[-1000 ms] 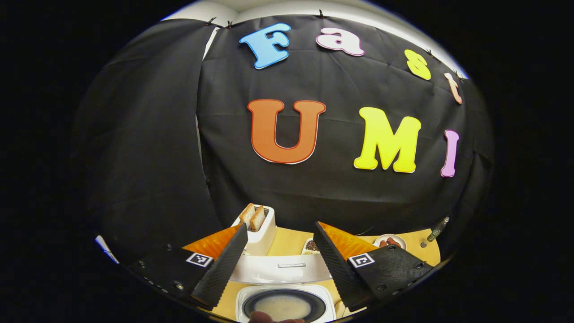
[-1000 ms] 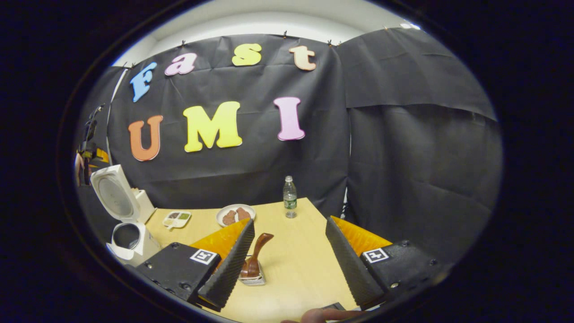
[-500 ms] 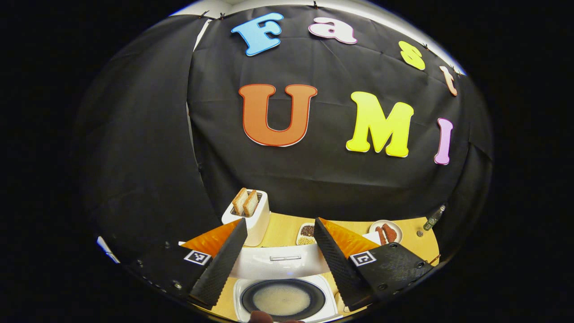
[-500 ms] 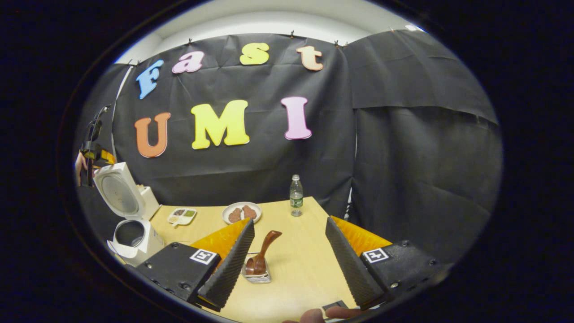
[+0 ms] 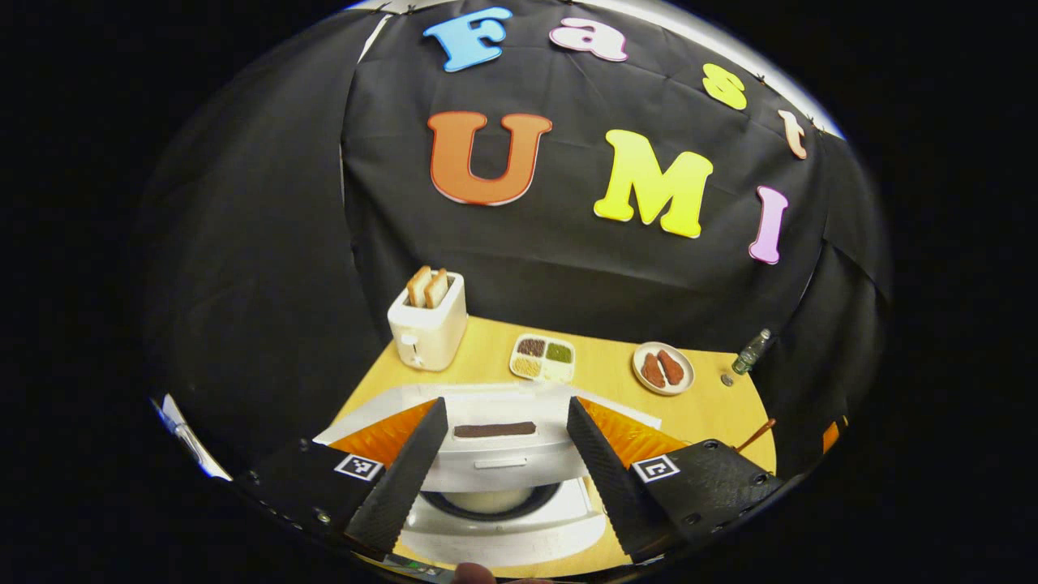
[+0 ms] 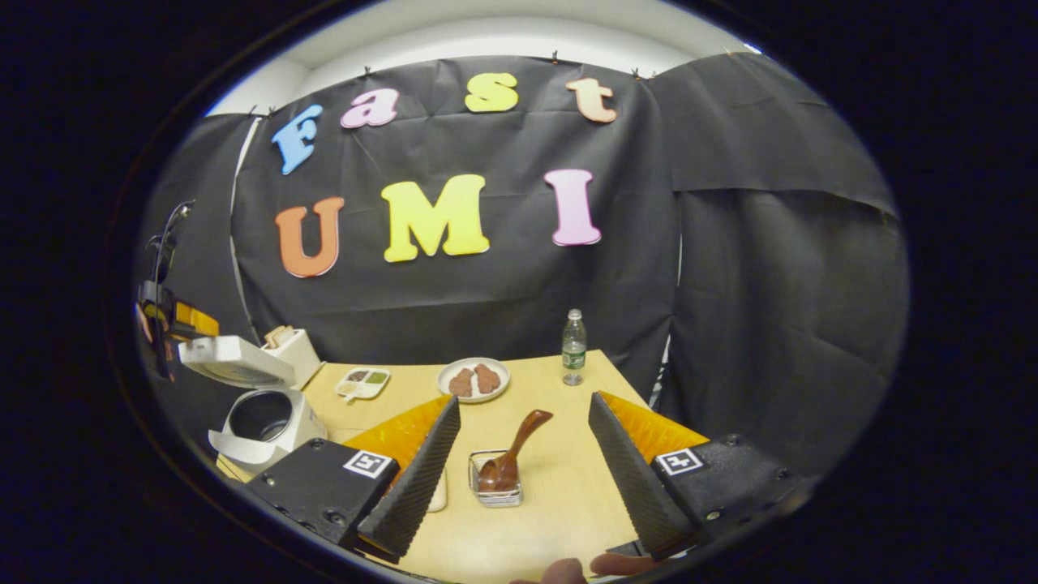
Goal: Close the left gripper, press the button to open the rice cooker; take a wooden spoon from the chopstick holder with the right hand, scoop a spoonful of rice and pour it into the rice cooker, then put the wooden spoon back into the chopstick holder.
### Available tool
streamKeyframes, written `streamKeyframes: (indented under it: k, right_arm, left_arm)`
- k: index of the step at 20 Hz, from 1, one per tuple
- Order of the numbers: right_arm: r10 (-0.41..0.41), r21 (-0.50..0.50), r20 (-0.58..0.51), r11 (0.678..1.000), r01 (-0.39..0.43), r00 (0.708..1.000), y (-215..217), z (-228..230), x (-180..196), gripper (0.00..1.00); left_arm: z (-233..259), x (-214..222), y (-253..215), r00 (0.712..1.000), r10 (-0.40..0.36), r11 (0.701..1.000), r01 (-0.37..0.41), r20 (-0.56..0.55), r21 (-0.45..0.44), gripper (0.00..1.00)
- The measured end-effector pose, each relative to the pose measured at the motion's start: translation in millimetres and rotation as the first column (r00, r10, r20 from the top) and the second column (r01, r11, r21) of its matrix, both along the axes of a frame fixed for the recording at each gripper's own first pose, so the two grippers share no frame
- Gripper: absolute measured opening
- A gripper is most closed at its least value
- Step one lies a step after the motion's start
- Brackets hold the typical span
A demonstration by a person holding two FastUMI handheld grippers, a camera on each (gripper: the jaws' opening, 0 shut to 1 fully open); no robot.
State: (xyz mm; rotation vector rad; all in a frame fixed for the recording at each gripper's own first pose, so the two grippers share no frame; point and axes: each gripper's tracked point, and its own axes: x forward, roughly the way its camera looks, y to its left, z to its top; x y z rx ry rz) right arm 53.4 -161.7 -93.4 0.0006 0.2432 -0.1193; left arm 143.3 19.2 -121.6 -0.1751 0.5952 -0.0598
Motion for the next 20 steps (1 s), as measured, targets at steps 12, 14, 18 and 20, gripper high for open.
streamKeyframes:
  k: [12, 14, 18, 20]
  right_arm:
    - [0.142, -0.047, -0.036, 0.989, -0.143, 0.989, 52.4, -2.6, -1.8, 1.0]
    - [0.153, -0.052, -0.038, 0.986, -0.155, 0.987, 54.7, -2.4, 3.0, 1.0]
    - [0.188, -0.047, -0.028, 0.981, -0.189, 0.982, 61.9, -2.0, 17.5, 0.99]
    - [0.21, -0.025, -0.04, 0.977, -0.211, 0.977, 67.9, -8.7, 26.6, 0.99]
  left_arm:
    - [-107.0, -57.6, -10.8, 0.971, 0.015, 0.993, -0.042, -0.237, -0.109, 0.95]
    - [-107.7, -57.8, -9.2, 0.971, 0.019, 0.994, -0.044, -0.237, -0.101, 0.96]
    - [-115.5, -59.6, -9.1, 0.963, 0.019, 0.998, -0.034, -0.27, -0.053, 0.96]
    - [-119.4, -62.5, -9.3, 0.957, 0.011, 0.999, -0.02, -0.289, -0.026, 0.96]
